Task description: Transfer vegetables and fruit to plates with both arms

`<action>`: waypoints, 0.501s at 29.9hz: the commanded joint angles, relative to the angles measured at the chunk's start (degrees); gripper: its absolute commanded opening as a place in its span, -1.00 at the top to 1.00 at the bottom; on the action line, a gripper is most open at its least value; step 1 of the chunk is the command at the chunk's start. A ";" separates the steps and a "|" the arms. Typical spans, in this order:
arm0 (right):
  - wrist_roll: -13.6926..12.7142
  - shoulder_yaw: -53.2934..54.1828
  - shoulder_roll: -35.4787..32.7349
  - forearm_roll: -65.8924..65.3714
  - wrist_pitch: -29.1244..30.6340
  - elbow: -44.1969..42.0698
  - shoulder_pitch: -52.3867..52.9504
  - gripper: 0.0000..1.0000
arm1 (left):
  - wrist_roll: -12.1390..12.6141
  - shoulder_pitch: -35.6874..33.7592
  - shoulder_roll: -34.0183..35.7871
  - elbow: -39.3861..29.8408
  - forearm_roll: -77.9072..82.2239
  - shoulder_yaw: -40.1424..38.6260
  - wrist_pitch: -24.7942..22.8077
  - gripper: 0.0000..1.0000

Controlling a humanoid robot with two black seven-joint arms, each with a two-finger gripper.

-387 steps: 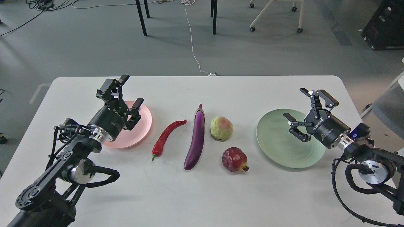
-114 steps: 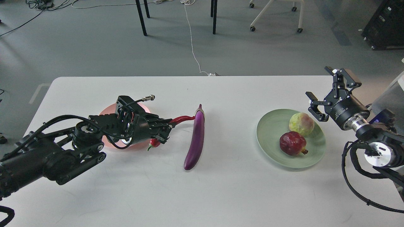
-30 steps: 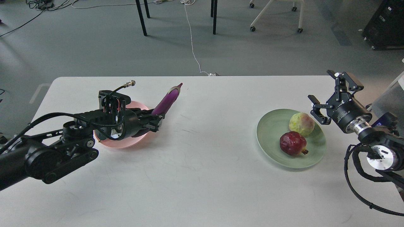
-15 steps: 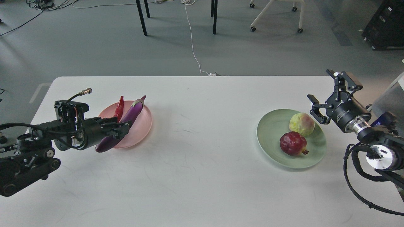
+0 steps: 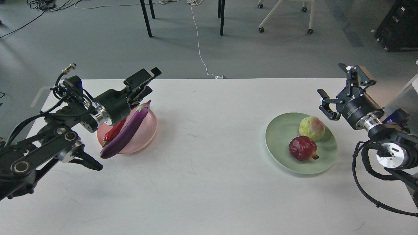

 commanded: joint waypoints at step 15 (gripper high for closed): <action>0.00 0.11 2.63 0.00 1.66 0.00 -0.28 -0.98 | 0.44 15.01 -18.81 8.07 -8.02 -25.66 -9.12 -0.99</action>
